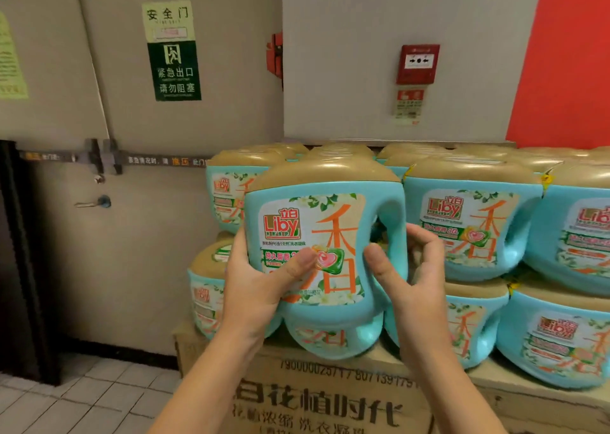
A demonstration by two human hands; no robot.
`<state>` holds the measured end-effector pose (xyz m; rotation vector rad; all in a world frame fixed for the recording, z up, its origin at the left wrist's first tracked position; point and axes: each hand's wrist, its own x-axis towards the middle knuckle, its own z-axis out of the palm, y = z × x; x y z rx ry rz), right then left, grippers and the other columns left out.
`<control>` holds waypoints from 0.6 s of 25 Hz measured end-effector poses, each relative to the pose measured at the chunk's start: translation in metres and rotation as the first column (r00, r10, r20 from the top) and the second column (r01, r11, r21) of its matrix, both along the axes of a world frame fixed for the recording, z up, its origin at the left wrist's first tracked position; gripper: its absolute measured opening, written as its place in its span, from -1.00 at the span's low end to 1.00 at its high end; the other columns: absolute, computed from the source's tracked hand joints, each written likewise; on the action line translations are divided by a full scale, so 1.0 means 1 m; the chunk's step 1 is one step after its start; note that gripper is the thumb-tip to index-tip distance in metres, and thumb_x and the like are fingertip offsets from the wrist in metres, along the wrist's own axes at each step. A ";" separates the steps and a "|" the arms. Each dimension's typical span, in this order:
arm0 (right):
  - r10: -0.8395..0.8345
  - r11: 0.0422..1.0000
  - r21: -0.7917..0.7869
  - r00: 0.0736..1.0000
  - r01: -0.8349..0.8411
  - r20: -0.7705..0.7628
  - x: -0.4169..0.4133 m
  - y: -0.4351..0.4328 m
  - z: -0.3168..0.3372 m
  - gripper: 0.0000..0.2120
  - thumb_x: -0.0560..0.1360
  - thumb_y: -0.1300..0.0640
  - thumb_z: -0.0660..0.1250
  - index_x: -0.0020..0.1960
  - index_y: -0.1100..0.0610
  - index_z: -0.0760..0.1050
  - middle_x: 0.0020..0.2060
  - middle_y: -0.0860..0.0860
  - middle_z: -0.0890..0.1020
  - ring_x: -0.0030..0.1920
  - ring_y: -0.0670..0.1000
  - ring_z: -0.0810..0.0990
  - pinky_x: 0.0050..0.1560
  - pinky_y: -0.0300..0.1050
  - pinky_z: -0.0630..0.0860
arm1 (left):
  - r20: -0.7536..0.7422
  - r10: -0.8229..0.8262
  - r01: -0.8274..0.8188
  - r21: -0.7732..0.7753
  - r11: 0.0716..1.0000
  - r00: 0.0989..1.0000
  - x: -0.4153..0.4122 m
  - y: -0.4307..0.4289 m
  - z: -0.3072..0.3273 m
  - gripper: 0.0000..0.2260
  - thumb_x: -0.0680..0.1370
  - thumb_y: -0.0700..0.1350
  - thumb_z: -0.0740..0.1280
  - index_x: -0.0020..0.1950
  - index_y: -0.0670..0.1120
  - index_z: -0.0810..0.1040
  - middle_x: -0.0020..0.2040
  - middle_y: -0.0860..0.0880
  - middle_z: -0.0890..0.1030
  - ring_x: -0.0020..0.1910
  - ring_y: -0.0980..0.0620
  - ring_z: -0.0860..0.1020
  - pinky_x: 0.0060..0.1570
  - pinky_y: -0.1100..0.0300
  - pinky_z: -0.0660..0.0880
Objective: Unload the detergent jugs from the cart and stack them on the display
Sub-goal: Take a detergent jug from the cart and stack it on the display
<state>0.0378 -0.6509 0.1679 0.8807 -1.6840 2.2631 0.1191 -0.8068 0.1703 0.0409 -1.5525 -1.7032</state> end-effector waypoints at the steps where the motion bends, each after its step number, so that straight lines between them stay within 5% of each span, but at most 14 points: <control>1: -0.013 0.999 0.052 0.999 0.015 -0.032 -0.003 -0.006 0.003 -0.34 0.15 -0.27 0.52 0.18 -0.20 0.38 0.11 -0.14 0.57 0.15 -0.08 0.58 0.10 -0.06 0.58 | -0.011 -0.007 0.007 -0.020 1.000 1.000 -0.008 -0.012 0.005 -0.32 0.13 0.04 0.65 0.18 -0.02 0.49 0.00 0.00 0.72 -0.05 -0.03 0.70 -0.25 0.19 0.62; 5: -0.133 0.965 0.225 0.991 0.136 -0.027 -0.011 -0.030 0.007 -0.03 0.00 -0.32 0.58 0.33 -0.22 0.26 0.27 -0.09 0.47 0.32 0.02 0.45 0.24 0.16 0.50 | -0.007 -0.012 0.011 -0.162 0.987 1.000 -0.038 -0.046 0.010 -0.20 0.11 0.19 0.61 0.28 0.05 0.43 0.07 0.09 0.69 0.03 0.07 0.67 -0.10 0.16 0.64; 9: -0.244 0.943 0.218 0.968 0.250 -0.055 -0.023 -0.046 0.003 -0.10 0.04 -0.26 0.57 0.32 -0.15 0.34 0.21 -0.11 0.55 0.26 0.00 0.51 0.20 0.16 0.51 | 0.010 -0.028 0.029 -0.218 0.975 1.000 -0.065 -0.066 0.002 -0.03 0.07 0.35 0.57 0.38 0.09 0.34 0.11 0.20 0.65 0.07 0.17 0.64 -0.05 0.24 0.61; 15: -0.368 0.898 0.238 0.928 0.370 -0.056 -0.044 -0.052 -0.014 -0.12 0.18 -0.20 0.58 0.42 -0.05 0.32 0.31 -0.10 0.50 0.32 -0.03 0.47 0.29 0.10 0.47 | 0.083 -0.052 0.071 -0.255 0.964 0.995 -0.099 -0.073 -0.010 0.08 0.03 0.39 0.56 0.46 0.11 0.25 0.18 0.13 0.62 0.16 0.18 0.60 0.18 -0.04 0.55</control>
